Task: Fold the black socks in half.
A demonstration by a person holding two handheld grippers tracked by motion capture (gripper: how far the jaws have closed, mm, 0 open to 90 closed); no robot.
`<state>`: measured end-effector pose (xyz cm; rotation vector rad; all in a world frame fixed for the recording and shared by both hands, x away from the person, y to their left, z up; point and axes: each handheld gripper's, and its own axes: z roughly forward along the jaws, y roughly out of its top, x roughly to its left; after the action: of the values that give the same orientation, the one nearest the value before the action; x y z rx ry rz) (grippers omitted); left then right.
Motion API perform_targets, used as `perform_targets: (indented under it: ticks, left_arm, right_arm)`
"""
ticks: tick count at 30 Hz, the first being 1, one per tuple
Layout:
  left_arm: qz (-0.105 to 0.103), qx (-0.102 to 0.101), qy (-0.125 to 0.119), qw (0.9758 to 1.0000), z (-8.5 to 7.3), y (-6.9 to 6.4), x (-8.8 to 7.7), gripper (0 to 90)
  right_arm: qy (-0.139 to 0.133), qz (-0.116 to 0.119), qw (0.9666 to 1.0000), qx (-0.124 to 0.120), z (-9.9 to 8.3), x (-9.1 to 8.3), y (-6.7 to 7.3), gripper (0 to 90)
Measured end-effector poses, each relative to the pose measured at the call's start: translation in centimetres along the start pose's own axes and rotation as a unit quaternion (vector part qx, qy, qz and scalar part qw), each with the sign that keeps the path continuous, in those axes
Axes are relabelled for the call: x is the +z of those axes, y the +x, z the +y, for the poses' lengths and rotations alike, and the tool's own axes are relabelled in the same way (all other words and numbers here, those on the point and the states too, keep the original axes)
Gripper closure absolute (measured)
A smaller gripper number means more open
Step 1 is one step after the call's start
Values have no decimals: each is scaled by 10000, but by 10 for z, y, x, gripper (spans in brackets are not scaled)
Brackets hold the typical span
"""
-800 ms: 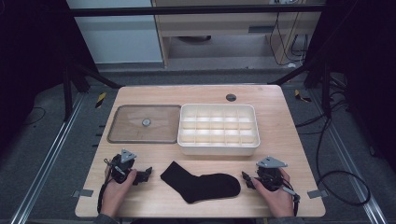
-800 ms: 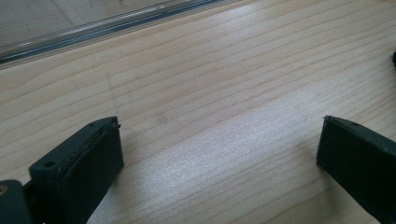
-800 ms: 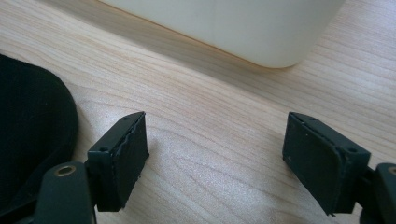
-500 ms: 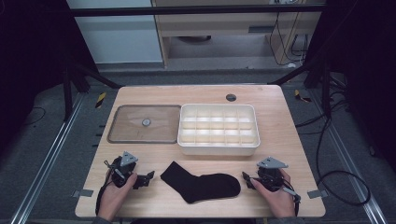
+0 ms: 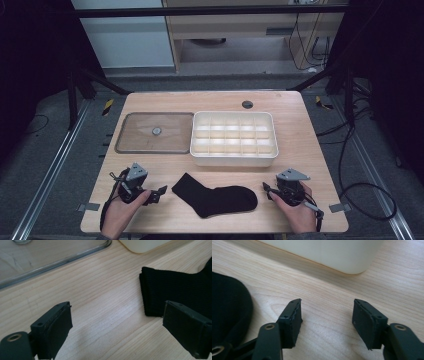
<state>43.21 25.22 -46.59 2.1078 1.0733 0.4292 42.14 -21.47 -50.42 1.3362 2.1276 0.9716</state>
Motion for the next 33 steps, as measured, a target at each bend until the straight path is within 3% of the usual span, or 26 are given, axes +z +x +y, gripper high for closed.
perform_targets:
  ticks: [2,5,10,13,15,17,19,21,23,28,30,33]
  left_arm:
    - [-26,53,31,10000,4,-4,-1,100]
    - [-96,183,152,9997,9,-11,-1,102]
    - [-65,577,655,9962,20,-20,3,87]
    - [-235,487,851,9949,29,-22,6,87]
    - [-165,626,1042,9924,37,-23,7,76]
    - [-90,647,1000,9928,45,-23,5,76]
    - [-168,508,925,9943,51,-21,4,86]
    - [-316,246,881,9953,53,-19,10,95]
    - [-466,160,850,9952,54,-20,18,129]
    - [-450,362,1185,9913,54,-34,34,227]
    - [-434,372,1283,9901,53,-38,36,327]
    - [-347,509,1470,9872,51,-42,39,397]
  right_arm:
    - [-37,-29,9999,-101,4,-8,5,459]
    - [64,54,10000,-48,12,-18,14,488]
    - [672,528,9963,-94,36,-29,24,486]
    - [792,663,9946,-41,48,-32,25,482]
    - [953,753,9926,-58,55,-30,25,448]
    - [951,749,9926,-64,62,-30,26,450]
    - [953,794,9923,-46,66,-30,26,475]
    - [1037,831,9911,8,65,-27,30,468]
    - [1100,927,9896,14,61,-24,36,461]
    - [1209,979,9878,-22,47,-18,49,475]
    - [1235,981,9875,-31,43,-17,51,475]
    - [1219,968,9877,-115,41,-20,54,472]
